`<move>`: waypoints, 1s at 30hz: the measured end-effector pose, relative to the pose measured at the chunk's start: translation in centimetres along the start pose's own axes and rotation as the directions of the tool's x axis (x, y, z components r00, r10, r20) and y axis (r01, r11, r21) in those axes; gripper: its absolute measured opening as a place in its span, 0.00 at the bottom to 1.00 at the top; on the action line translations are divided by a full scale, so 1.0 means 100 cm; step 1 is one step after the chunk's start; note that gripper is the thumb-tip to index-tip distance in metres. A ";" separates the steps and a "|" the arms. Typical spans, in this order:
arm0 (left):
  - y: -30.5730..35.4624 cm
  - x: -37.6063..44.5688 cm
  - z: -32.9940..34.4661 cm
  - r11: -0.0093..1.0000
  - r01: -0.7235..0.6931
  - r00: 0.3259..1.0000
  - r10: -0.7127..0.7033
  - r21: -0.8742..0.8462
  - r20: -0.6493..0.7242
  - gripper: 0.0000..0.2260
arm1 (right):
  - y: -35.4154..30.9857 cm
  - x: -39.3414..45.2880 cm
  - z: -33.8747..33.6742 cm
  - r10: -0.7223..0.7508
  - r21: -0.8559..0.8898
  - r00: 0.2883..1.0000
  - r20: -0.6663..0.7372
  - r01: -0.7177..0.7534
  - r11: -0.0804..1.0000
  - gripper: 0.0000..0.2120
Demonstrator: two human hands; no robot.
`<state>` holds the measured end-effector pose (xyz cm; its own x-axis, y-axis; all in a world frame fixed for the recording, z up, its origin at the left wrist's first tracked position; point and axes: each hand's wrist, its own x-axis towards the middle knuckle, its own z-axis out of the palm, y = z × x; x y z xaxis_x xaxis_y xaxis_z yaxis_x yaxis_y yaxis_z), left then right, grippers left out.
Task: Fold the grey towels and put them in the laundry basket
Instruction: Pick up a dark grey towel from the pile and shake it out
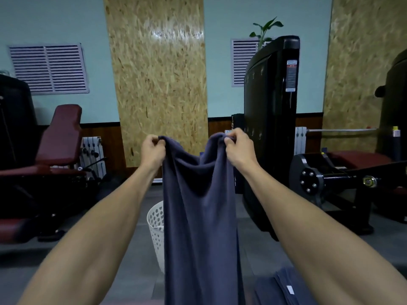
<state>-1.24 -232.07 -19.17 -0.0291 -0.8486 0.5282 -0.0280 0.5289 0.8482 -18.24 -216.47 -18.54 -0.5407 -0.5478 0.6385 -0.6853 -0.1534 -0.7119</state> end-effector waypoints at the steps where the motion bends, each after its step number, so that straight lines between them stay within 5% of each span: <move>1: 0.006 0.010 0.002 0.997 -0.019 0.999 0.017 -0.075 -0.035 0.04 | -0.005 0.012 0.002 -0.029 0.034 0.999 -0.018 0.029 0.999 0.04; 9: 0.027 0.044 -0.014 0.971 -0.109 0.992 0.093 -0.212 -0.083 0.06 | -0.021 0.041 0.010 -0.152 0.071 0.983 -0.099 0.159 0.985 0.04; 21: 0.006 -0.118 -0.076 0.994 0.063 0.998 -0.061 -0.091 0.025 0.05 | 0.005 -0.121 -0.018 -0.032 0.086 0.995 -0.098 0.040 0.996 0.04; 27: 0.034 -0.158 -0.097 0.994 -0.001 1.000 0.003 -0.112 0.016 0.04 | -0.019 -0.153 -0.035 -0.047 0.107 0.973 -0.228 0.073 0.992 0.05; 30: 0.030 -0.177 -0.102 0.997 -0.081 0.997 0.081 -0.011 0.017 0.04 | -0.019 -0.160 -0.039 0.001 0.054 0.983 -0.181 0.009 0.998 0.04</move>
<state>9.41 -215.59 -25.55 -0.0478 -0.8025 0.5948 -0.0144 0.5959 0.8029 -10.16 -204.21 -26.25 -0.6205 -0.3900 0.6804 -0.6629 -0.2026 -0.7207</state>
